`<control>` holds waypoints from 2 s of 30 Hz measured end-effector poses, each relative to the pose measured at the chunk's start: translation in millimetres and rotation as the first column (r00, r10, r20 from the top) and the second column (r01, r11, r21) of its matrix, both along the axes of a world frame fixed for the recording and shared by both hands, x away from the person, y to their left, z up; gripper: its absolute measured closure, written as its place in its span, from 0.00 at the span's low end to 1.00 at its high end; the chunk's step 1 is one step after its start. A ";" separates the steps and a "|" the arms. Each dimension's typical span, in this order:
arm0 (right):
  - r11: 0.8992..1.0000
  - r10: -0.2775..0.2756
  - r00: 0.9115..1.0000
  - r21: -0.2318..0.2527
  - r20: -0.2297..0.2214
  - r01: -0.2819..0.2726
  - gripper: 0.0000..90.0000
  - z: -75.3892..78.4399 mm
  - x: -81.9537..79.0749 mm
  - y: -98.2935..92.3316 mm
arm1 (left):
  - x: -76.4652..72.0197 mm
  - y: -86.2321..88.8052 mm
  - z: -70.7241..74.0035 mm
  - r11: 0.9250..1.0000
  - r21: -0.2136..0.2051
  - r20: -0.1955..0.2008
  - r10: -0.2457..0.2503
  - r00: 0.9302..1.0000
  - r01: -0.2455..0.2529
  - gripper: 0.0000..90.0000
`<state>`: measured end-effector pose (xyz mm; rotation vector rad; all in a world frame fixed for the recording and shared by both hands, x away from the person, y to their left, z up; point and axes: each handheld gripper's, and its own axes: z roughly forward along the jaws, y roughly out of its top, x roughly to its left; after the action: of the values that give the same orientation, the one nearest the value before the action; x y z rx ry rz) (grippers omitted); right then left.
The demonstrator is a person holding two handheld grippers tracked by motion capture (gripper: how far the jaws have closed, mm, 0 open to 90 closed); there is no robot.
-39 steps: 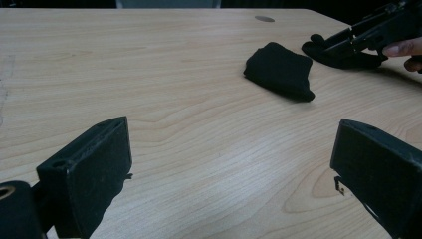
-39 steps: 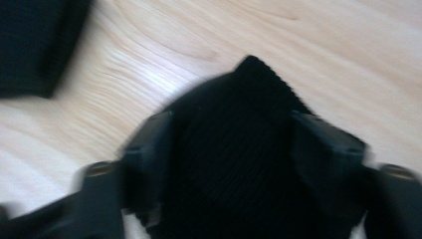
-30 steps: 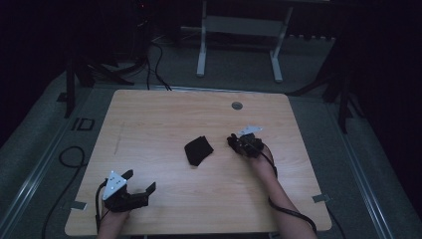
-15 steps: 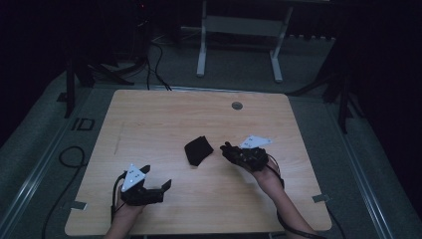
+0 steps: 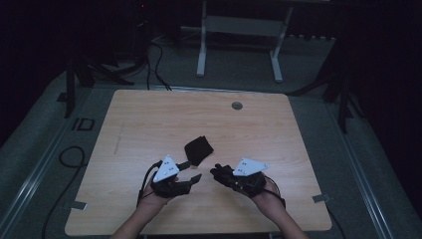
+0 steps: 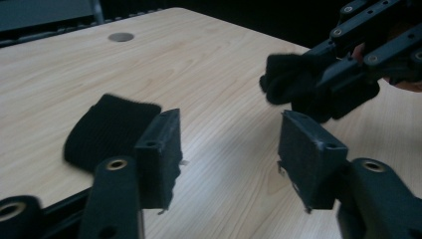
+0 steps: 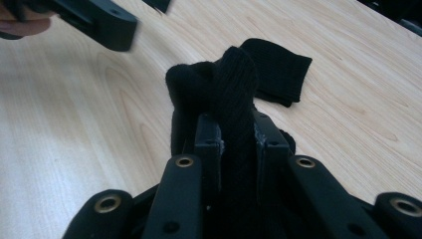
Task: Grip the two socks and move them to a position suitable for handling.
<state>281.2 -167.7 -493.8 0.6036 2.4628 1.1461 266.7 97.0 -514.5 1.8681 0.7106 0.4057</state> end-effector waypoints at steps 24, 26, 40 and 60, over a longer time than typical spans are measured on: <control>0.999 0.036 0.999 0.025 0.001 -0.036 0.84 4.8 -3.6 4.5 | 5.5 -32.1 1.7 0.984 0.108 -0.021 -0.139 0.990 0.140 0.98; 0.999 0.037 0.999 0.031 0.008 -0.038 0.84 7.4 -4.2 3.0 | 3.1 -31.3 3.3 0.985 0.112 -0.005 -0.135 0.991 0.135 0.98; 0.996 -0.001 0.999 0.086 0.034 -0.002 0.90 22.7 -3.0 -11.4 | 3.6 -15.5 -3.0 0.984 0.160 -0.052 -0.066 0.996 0.074 0.98; 0.982 -0.139 0.990 0.130 -0.006 0.139 0.90 21.3 1.3 -33.6 | -13.3 -3.6 0.3 0.965 0.172 -0.130 -0.175 0.976 0.196 0.98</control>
<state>282.6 -201.3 -472.6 0.7974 2.3156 1.2571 253.4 93.4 -514.2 2.1264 0.5822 0.2522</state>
